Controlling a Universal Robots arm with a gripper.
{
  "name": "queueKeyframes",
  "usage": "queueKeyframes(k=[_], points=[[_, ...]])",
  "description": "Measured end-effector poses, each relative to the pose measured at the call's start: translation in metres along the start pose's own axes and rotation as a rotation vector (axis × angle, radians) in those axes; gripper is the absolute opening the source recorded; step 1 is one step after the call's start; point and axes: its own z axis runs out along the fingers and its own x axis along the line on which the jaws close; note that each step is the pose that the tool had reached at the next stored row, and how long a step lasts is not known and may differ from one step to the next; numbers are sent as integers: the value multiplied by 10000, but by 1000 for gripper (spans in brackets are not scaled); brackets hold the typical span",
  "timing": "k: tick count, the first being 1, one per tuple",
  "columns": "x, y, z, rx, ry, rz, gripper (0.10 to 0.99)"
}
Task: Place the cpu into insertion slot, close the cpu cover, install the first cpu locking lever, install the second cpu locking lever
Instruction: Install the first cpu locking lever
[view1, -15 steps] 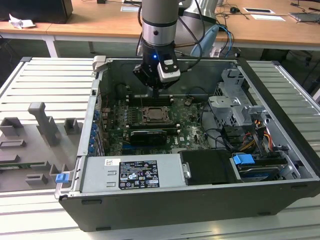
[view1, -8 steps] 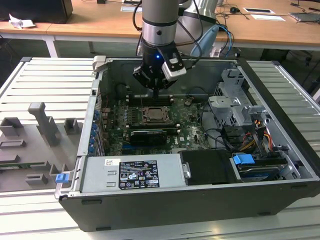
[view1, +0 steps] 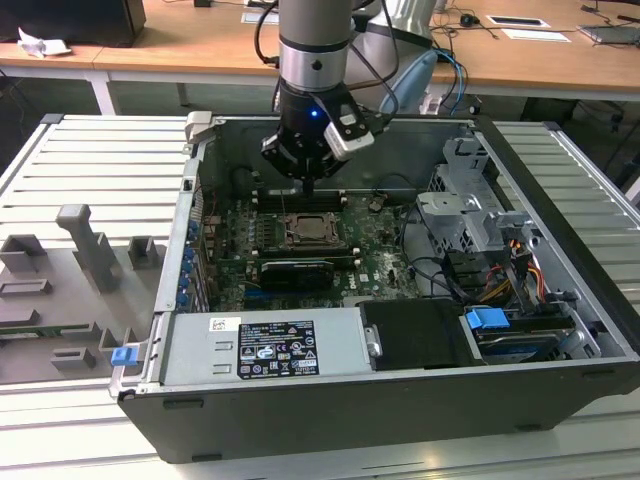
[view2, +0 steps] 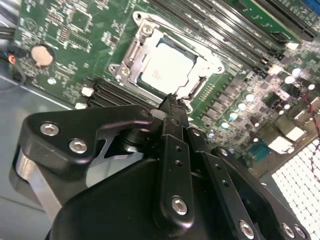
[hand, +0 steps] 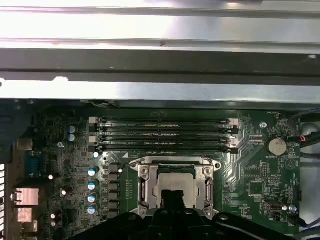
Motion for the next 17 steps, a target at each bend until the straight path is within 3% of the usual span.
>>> queueKeyframes(k=[17], points=[[423, 54, 2, -3, 1, -90, 106]])
